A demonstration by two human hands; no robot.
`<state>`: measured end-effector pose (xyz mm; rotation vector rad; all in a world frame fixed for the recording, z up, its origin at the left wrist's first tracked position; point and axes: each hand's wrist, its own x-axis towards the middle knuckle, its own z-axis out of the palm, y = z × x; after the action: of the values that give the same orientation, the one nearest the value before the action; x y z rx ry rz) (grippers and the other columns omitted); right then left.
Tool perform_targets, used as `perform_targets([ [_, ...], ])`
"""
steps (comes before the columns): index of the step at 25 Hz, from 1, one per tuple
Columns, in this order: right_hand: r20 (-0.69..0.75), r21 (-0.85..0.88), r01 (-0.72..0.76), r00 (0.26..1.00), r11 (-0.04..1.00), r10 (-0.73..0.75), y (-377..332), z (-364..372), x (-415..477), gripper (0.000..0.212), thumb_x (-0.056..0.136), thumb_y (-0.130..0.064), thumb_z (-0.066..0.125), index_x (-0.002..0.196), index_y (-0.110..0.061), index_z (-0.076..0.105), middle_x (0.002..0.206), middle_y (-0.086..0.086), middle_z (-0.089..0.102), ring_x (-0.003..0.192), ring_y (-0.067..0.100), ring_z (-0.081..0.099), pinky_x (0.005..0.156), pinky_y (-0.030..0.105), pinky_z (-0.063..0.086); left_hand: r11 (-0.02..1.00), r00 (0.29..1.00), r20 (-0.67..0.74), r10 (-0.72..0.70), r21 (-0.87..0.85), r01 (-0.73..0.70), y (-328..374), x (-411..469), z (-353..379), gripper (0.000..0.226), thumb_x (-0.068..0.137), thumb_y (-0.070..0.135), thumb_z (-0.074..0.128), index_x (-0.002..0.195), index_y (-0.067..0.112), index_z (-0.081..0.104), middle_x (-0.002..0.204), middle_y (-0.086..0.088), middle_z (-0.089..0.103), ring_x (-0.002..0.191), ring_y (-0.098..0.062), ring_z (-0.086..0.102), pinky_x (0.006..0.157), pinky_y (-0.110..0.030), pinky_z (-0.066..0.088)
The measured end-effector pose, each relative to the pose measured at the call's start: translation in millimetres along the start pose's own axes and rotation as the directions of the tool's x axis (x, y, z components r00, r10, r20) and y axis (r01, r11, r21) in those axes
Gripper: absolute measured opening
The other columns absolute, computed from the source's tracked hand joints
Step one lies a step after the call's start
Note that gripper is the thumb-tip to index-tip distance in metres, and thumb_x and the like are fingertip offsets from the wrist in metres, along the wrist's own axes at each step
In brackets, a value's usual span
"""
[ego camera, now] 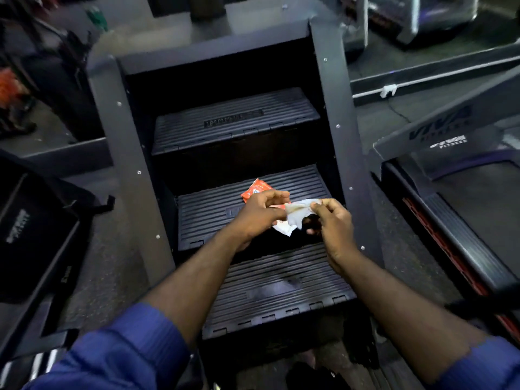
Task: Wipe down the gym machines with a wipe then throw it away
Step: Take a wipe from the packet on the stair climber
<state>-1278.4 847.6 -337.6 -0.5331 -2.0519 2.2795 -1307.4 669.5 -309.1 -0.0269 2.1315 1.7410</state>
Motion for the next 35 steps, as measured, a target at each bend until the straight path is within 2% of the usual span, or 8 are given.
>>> perform_targets([
  [8, -0.057, -0.023, 0.15, 0.987, 0.988, -0.151, -19, -55, -180, 0.015, 0.096, -0.029, 0.075, 0.099, -0.015, 0.071, 0.093, 0.018, 0.077, 0.08, 0.021, 0.07, 0.067, 0.036, 0.056, 0.963, 0.951, 0.203, 0.233, 0.09, -0.255, 22, -143, 52, 0.006, 0.097, 0.009, 0.074, 0.098, 0.014, 0.076, 0.09, -0.008, 0.078, 0.08, -0.014, 0.066, 0.068, -0.025, 0.053],
  [13, -0.274, -0.034, 0.198, 0.941, 0.98, -0.199, -23, -133, -299, 0.015, 0.089, -0.002, 0.079, 0.099, -0.007, 0.069, 0.079, 0.005, 0.074, 0.068, 0.014, 0.066, 0.061, 0.03, 0.053, 0.977, 0.899, 0.393, 0.192, 0.005, -0.211, 27, -220, 136, 0.012, 0.101, 0.003, 0.065, 0.095, 0.011, 0.071, 0.088, -0.01, 0.073, 0.079, -0.02, 0.065, 0.061, -0.024, 0.051],
  [18, -0.421, 0.198, 0.176, 0.904, 0.964, -0.079, -29, -235, -411, 0.005, 0.099, -0.011, 0.066, 0.103, -0.01, 0.07, 0.094, 0.012, 0.071, 0.072, 0.017, 0.063, 0.06, 0.028, 0.053, 0.961, 0.784, 0.568, 0.25, -0.045, -0.274, 43, -295, 255, 0.01, 0.1, 0.003, 0.066, 0.099, 0.013, 0.069, 0.081, -0.002, 0.074, 0.069, -0.011, 0.066, 0.061, -0.026, 0.053],
  [22, -0.576, 0.275, 0.239, 0.816, 0.931, -0.04, -21, -331, -516, 0.009, 0.101, -0.014, 0.062, 0.097, -0.011, 0.069, 0.094, 0.01, 0.076, 0.084, 0.021, 0.072, 0.075, 0.037, 0.057, 0.928, 0.663, 0.673, 0.328, -0.097, -0.36, 42, -378, 374, 0.02, 0.093, 0.0, 0.076, 0.112, 0.005, 0.073, 0.086, -0.005, 0.08, 0.077, -0.014, 0.074, 0.069, -0.028, 0.061],
  [25, -0.669, 0.265, 0.274, 0.743, 0.925, -0.029, -3, -398, -598, 0.006, 0.098, -0.012, 0.068, 0.094, -0.008, 0.07, 0.095, 0.012, 0.076, 0.093, 0.027, 0.072, 0.086, 0.044, 0.061, 0.91, 0.591, 0.732, 0.339, -0.096, -0.403, 34, -443, 462, 0.02, 0.087, 0.006, 0.084, 0.106, 0.0, 0.077, 0.095, -0.012, 0.081, 0.092, -0.028, 0.079, 0.084, -0.041, 0.065],
  [28, -0.741, 0.331, 0.303, 0.67, 0.894, 0.047, 24, -480, -694, 0.01, 0.097, -0.013, 0.069, 0.101, -0.004, 0.069, 0.108, 0.021, 0.075, 0.102, 0.033, 0.071, 0.098, 0.055, 0.058, 0.921, 0.532, 0.792, 0.298, -0.094, -0.377, 14, -526, 559, 0.011, 0.087, 0.002, 0.082, 0.097, 0.001, 0.077, 0.095, -0.015, 0.08, 0.089, -0.026, 0.077, 0.08, -0.038, 0.065],
  [30, -0.778, 0.374, 0.337, 0.621, 0.864, 0.095, 40, -532, -757, 0.021, 0.098, -0.016, 0.066, 0.113, -0.001, 0.067, 0.116, 0.025, 0.073, 0.103, 0.034, 0.071, 0.094, 0.052, 0.058, 0.933, 0.489, 0.829, 0.272, -0.102, -0.346, 0, -582, 619, 0.007, 0.089, 0.0, 0.08, 0.094, 0.003, 0.075, 0.098, -0.012, 0.081, 0.086, -0.02, 0.075, 0.077, -0.032, 0.062],
  [35, -0.843, 0.392, 0.381, 0.512, 0.837, 0.162, 62, -629, -853, 0.01, 0.1, -0.02, 0.06, 0.09, -0.018, 0.063, 0.1, 0.013, 0.073, 0.091, 0.028, 0.073, 0.073, 0.038, 0.056, 0.942, 0.397, 0.895, 0.203, -0.069, -0.327, -14, -665, 730, 0.03, 0.084, -0.002, 0.084, 0.109, -0.003, 0.068, 0.1, -0.017, 0.079, 0.086, -0.018, 0.074, 0.074, -0.029, 0.06],
])
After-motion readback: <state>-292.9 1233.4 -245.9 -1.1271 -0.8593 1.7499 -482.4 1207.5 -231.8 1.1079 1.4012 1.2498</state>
